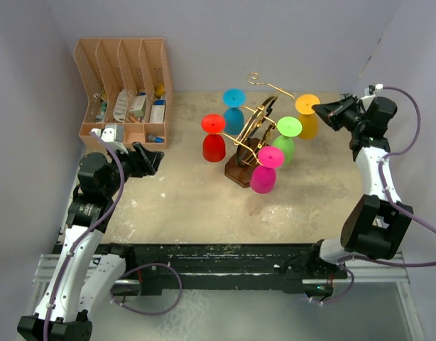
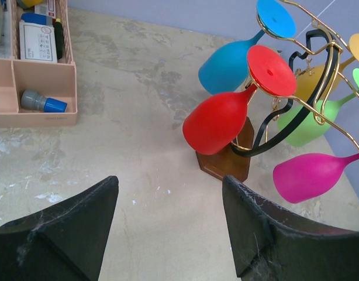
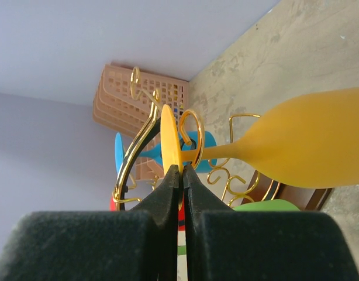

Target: Take the wine glass off the wine glass rack

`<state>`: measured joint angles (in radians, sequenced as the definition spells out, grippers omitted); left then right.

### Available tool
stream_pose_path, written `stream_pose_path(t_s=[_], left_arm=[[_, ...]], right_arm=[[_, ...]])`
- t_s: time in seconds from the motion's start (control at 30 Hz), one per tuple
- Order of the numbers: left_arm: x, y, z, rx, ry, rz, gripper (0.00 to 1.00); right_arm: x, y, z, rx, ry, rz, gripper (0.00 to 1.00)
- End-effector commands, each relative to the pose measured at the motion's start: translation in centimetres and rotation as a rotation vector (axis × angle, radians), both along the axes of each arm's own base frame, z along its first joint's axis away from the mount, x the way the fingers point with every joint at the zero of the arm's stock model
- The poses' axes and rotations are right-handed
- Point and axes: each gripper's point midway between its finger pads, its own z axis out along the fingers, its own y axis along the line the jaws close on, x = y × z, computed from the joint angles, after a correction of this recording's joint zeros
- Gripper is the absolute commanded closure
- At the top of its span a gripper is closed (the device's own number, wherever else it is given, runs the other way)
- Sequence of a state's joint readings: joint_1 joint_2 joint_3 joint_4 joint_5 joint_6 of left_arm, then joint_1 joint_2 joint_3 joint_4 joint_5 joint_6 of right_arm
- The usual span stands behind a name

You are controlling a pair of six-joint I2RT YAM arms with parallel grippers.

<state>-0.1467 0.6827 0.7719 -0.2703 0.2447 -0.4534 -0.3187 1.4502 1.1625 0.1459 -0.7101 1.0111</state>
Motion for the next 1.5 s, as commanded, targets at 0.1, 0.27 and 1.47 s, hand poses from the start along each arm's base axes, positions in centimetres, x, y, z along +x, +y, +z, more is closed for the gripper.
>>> stream_pose_path(t_s=[0.1,0.27,1.47], left_arm=[[0.1,0.0,1.7,0.0,-0.06,0.006,0.25],[0.1,0.0,1.6,0.0,-0.061,0.004,0.25],[0.3,0.0,1.5,0.005,-0.057,0.005,0.25]], right_arm=[[-0.7,-1.2,2.9,0.025,-0.088,-0.085,1.0],[-0.6,-1.3,3.2,0.055,-0.108,-0.082,1.0],[1.4,2.3,6.9,0.118,-0.257,0.08,1.0]])
